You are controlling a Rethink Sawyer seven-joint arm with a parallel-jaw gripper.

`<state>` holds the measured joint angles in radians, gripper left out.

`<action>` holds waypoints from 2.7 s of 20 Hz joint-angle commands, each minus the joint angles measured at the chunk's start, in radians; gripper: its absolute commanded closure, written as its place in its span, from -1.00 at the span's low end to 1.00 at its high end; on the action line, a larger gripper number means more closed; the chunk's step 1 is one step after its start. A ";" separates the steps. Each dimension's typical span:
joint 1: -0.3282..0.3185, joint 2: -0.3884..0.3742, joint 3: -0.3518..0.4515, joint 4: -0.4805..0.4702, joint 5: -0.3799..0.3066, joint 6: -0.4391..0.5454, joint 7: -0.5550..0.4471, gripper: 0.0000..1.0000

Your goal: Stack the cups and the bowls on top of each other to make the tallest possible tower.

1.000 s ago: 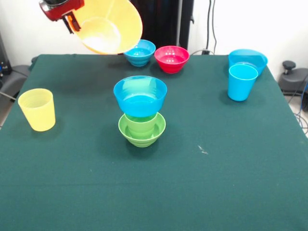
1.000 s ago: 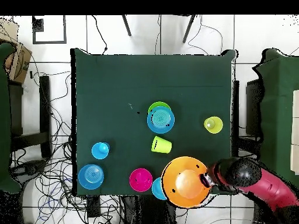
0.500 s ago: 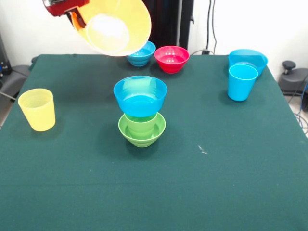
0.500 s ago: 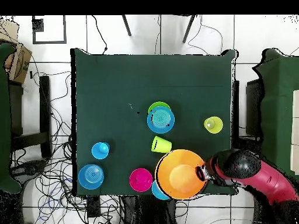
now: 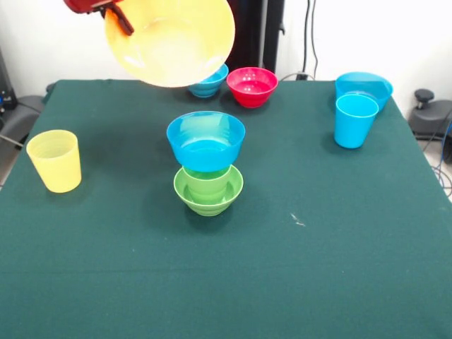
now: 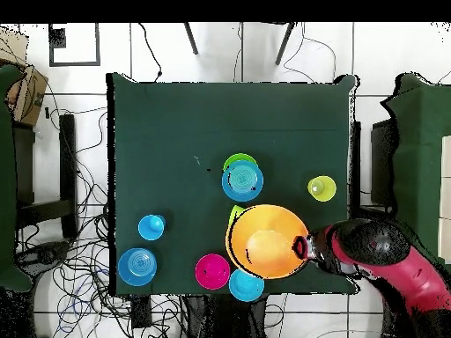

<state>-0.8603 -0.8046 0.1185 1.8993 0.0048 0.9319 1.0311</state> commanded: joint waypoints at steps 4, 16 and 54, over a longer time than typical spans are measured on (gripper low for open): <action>-0.110 0.019 0.241 0.242 0.271 -0.266 0.002 1.00; -0.373 0.096 0.667 0.423 0.097 -0.794 0.121 1.00; -0.148 0.003 0.532 0.306 0.093 -0.722 0.437 1.00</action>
<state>-1.1005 -0.8189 0.7283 2.2515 0.0495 0.1014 1.2749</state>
